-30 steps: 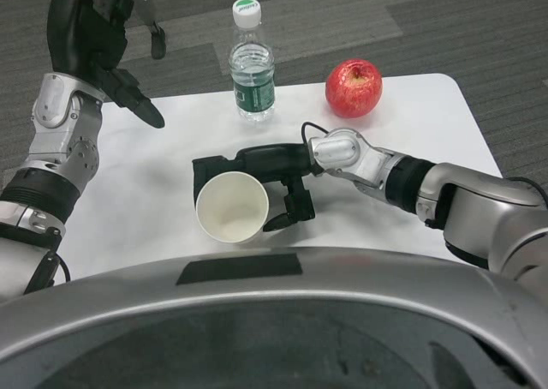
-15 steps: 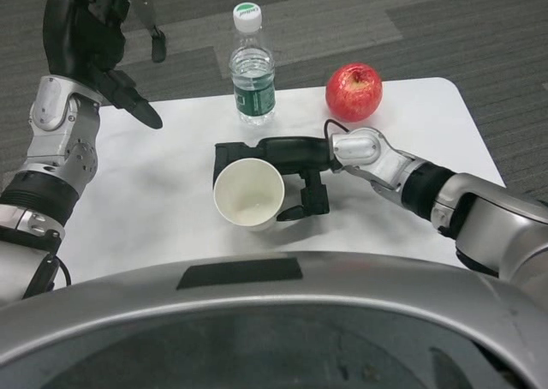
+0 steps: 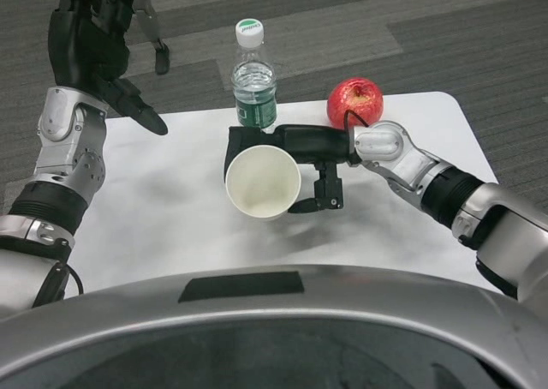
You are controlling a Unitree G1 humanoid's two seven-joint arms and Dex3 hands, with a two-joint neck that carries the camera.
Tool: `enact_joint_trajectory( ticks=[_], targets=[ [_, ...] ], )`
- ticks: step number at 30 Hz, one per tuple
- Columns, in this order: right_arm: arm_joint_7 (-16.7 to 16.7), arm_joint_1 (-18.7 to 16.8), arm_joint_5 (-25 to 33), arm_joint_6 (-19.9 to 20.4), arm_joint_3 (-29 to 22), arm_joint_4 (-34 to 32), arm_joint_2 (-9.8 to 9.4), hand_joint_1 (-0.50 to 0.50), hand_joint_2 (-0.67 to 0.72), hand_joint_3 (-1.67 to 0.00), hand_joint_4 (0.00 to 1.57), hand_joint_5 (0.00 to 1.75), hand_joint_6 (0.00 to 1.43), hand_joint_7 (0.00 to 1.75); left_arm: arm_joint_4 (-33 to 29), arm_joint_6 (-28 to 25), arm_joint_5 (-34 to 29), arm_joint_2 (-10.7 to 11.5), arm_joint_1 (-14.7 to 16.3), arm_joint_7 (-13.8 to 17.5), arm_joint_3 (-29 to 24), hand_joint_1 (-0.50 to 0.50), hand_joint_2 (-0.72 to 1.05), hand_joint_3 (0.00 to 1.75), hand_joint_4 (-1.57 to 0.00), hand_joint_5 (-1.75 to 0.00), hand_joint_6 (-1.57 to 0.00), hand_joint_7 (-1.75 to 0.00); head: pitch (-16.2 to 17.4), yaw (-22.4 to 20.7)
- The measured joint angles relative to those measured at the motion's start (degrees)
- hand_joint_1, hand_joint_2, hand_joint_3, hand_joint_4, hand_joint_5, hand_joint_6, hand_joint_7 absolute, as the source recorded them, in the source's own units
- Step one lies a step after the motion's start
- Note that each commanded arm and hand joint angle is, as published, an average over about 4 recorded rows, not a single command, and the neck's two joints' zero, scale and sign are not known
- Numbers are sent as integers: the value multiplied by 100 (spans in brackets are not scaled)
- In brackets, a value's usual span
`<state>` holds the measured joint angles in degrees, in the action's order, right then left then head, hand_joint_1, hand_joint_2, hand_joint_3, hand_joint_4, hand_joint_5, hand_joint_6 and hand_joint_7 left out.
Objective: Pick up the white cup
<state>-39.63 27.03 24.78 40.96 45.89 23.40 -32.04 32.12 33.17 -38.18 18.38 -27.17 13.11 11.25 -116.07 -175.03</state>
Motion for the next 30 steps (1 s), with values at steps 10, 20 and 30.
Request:
enact_joint_trajectory(
  ticks=[10, 20, 30],
  targets=[
    [-9, -42, 4, -8, -486, -313, 43, -38, -29, -157, 0, 175, 0, 161, -2, -1, 44, -62, 0, -1, -102, -39, -64, 9, 0, -21, 0, -38, -169, 136],
    [200, -267, -1, -1, -1426, -105, 745, -41, -35, -157, 1, 175, 0, 168, -52, -6, 46, -261, 0, -2, -221, -39, -64, 9, 0, -21, 0, -38, -423, 291],
    [883, -389, -16, 14, -1744, -222, 848, -43, -41, -151, 9, 165, 0, 168, -58, 0, 46, -428, 0, -1, -389, -39, -64, 9, 0, -21, 0, -40, -605, 265]
  ],
)
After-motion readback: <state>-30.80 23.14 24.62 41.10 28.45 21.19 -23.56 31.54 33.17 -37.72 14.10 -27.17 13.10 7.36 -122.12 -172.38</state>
